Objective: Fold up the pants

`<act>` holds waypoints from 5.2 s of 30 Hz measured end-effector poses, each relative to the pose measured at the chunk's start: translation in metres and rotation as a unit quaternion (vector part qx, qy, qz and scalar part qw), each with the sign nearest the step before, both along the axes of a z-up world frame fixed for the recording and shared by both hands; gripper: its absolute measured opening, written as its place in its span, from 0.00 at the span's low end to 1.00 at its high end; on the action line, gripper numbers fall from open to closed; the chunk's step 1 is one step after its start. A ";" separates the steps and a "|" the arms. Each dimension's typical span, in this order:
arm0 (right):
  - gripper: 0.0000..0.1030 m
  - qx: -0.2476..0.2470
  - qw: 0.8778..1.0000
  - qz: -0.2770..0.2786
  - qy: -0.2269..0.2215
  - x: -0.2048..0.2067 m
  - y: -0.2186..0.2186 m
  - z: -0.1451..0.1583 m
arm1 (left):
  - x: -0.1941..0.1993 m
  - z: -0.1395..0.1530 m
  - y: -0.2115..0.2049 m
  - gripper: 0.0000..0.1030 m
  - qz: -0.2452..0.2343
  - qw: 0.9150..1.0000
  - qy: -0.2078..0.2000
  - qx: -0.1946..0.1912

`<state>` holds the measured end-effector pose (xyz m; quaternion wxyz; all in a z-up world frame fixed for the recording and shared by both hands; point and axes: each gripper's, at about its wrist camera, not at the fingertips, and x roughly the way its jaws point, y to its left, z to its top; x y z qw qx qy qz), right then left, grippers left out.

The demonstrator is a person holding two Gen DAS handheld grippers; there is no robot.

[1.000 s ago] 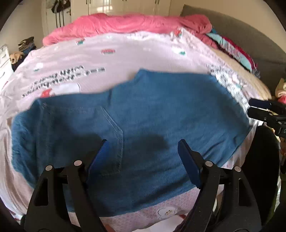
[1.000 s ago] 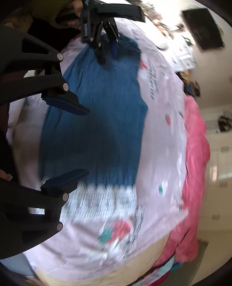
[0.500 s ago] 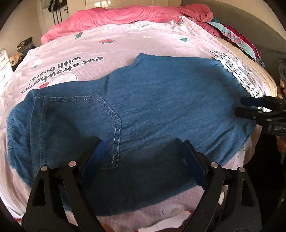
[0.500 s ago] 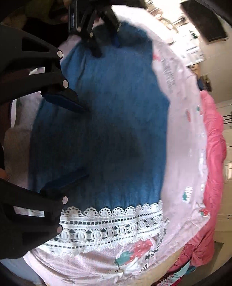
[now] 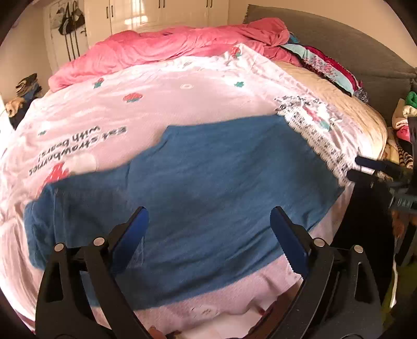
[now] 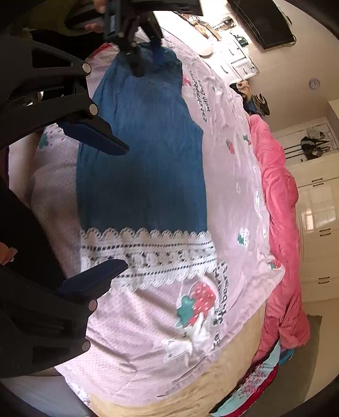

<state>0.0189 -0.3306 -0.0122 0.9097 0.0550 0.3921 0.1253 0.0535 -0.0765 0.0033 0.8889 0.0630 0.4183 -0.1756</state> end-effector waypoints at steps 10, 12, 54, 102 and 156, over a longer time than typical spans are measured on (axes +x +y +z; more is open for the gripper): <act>0.79 0.030 0.999 -0.032 0.017 -0.005 -0.028 -0.012 | 0.045 0.020 -0.054 0.88 -0.040 0.999 -0.008 0.004; 0.79 0.036 0.998 -0.042 0.023 -0.007 -0.033 -0.014 | 0.052 0.021 -0.063 0.88 -0.049 0.999 -0.011 0.009; 0.35 0.133 0.986 -0.025 0.094 0.043 -0.033 -0.046 | 0.196 -0.061 -0.207 0.44 -0.256 0.959 0.118 0.000; 0.50 -0.151 0.939 0.303 -0.051 0.003 0.262 -0.023 | 0.132 -0.022 0.142 0.75 0.044 0.935 0.125 -0.330; 0.41 0.003 0.949 0.316 -0.017 -0.017 0.212 -0.004 | 0.137 -0.049 0.121 0.27 0.046 0.962 0.131 -0.235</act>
